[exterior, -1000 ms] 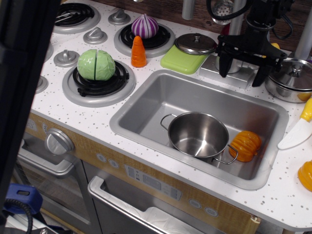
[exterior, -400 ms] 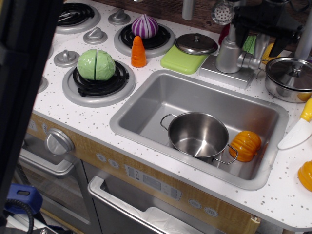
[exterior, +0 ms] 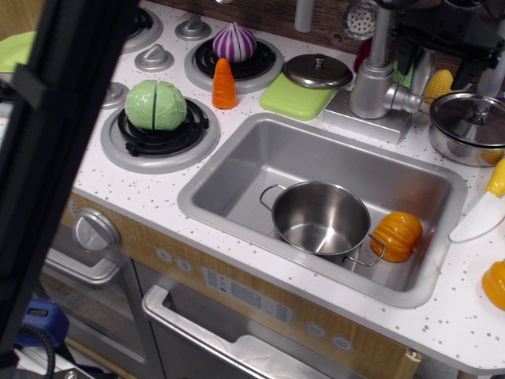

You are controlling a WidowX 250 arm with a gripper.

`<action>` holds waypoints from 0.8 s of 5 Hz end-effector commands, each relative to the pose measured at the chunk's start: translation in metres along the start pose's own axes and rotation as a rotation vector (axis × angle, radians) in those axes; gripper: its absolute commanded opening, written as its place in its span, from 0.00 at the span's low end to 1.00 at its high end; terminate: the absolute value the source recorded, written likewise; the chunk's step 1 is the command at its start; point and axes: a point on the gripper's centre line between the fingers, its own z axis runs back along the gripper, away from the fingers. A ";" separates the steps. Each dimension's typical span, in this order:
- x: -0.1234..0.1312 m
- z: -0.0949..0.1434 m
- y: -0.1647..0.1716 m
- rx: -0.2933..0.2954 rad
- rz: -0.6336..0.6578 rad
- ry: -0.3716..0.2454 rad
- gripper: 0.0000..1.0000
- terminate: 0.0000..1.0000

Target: Turn lever vertical to front

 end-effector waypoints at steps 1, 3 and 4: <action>0.021 0.023 0.000 -0.009 0.019 -0.073 0.00 0.00; -0.004 0.034 -0.014 0.017 0.105 -0.042 0.00 0.00; -0.024 0.038 -0.022 0.021 0.157 -0.016 0.00 0.00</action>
